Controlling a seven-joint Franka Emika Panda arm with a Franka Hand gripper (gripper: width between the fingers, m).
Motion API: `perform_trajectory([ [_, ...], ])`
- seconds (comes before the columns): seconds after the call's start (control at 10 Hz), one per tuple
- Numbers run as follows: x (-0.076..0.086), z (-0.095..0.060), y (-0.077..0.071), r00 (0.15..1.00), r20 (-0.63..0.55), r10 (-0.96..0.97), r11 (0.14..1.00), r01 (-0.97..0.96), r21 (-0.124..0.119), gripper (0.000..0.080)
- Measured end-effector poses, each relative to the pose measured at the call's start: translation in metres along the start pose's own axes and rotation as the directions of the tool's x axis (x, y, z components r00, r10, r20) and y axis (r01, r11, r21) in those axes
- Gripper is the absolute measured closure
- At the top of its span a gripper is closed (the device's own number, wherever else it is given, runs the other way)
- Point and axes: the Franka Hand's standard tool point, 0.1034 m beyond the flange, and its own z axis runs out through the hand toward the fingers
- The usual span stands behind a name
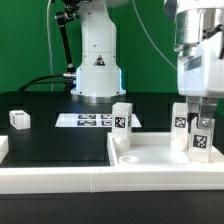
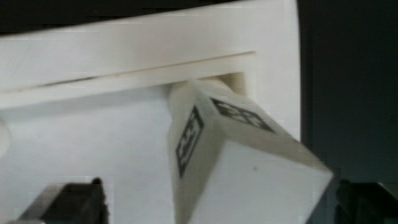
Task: Assemble square table
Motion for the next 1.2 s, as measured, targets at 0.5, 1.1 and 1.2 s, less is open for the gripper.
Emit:
perform_trajectory([
  [0.5,-0.0017,-0.003,-0.0071,0.888,-0.015,-0.46,0.888,0.46,-0.019,0.015],
  [1.1,0.001,0.0002,-0.0083,0.646,-0.03,-0.763,0.646,0.762,-0.047,0.015],
  [1.2,0.0005,0.0002,-0.0081,0.633,-0.032,-0.773,0.634,0.772,-0.051,0.0274],
])
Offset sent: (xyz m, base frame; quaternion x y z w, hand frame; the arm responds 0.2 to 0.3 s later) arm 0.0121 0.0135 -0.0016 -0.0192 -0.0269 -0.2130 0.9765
